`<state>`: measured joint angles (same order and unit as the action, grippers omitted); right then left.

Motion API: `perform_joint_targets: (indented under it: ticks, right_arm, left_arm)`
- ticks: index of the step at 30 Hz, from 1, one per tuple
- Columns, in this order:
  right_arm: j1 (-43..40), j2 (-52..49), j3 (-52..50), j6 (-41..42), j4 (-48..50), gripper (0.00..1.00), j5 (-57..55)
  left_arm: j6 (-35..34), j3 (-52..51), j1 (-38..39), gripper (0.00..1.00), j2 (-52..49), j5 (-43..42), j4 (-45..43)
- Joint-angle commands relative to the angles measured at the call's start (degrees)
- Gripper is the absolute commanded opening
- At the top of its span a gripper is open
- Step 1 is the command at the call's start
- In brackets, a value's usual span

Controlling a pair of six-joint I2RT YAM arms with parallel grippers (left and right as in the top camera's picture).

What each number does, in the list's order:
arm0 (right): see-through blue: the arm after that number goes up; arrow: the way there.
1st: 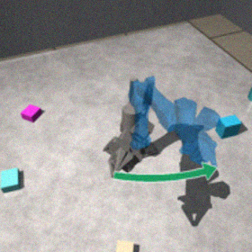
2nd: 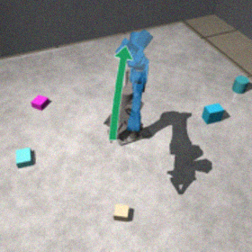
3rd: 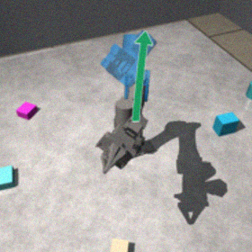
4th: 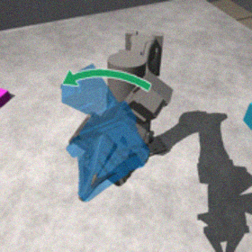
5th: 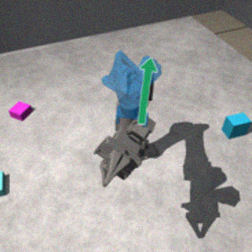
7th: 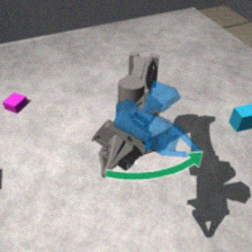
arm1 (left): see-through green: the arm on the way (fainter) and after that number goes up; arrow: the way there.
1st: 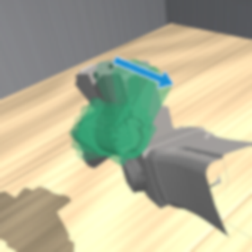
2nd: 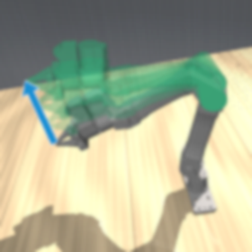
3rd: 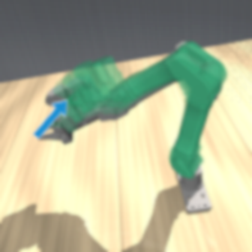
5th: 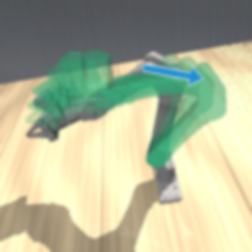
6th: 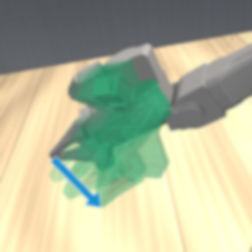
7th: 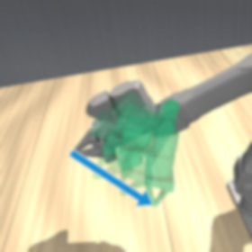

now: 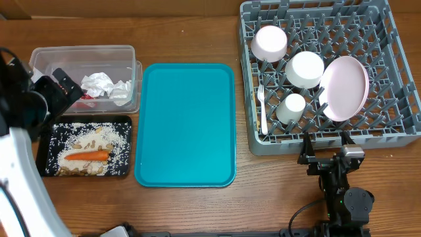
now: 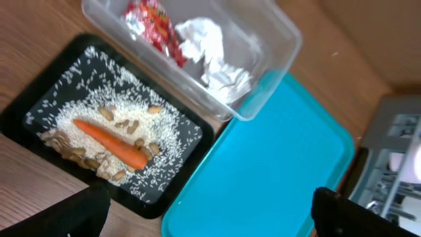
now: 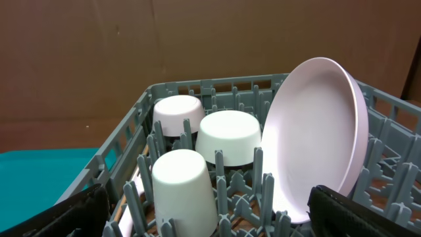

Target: Sort waste into correct bins and load items into the dishwasher

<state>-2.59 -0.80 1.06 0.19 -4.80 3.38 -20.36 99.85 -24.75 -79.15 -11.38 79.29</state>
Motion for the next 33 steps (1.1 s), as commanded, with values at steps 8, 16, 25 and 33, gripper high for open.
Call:
perform_joint_targets:
  ticks: [8, 16, 25, 33]
  right_arm:
    - [-0.3, 0.6, -0.6, -0.2, 0.2, 1.0, -0.7]
    - [-0.3, 0.6, -0.6, -0.2, 0.2, 1.0, -0.7]
    - [-0.3, 0.6, -0.6, -0.2, 0.2, 1.0, -0.7]
    - [-0.3, 0.6, -0.6, -0.2, 0.2, 1.0, -0.7]
  left_arm:
    - [0.5, 0.6, 1.7, 1.0, 15.6, -0.3, 1.6]
    - [-1.1, -5.5, 9.2, 1.0, 25.5, -1.2, 3.2]
    - [-12.2, -27.7, 12.8, 1.0, 36.3, -1.1, -2.9]
    - [-18.9, -49.0, 13.2, 1.0, 44.2, -1.1, -15.7]
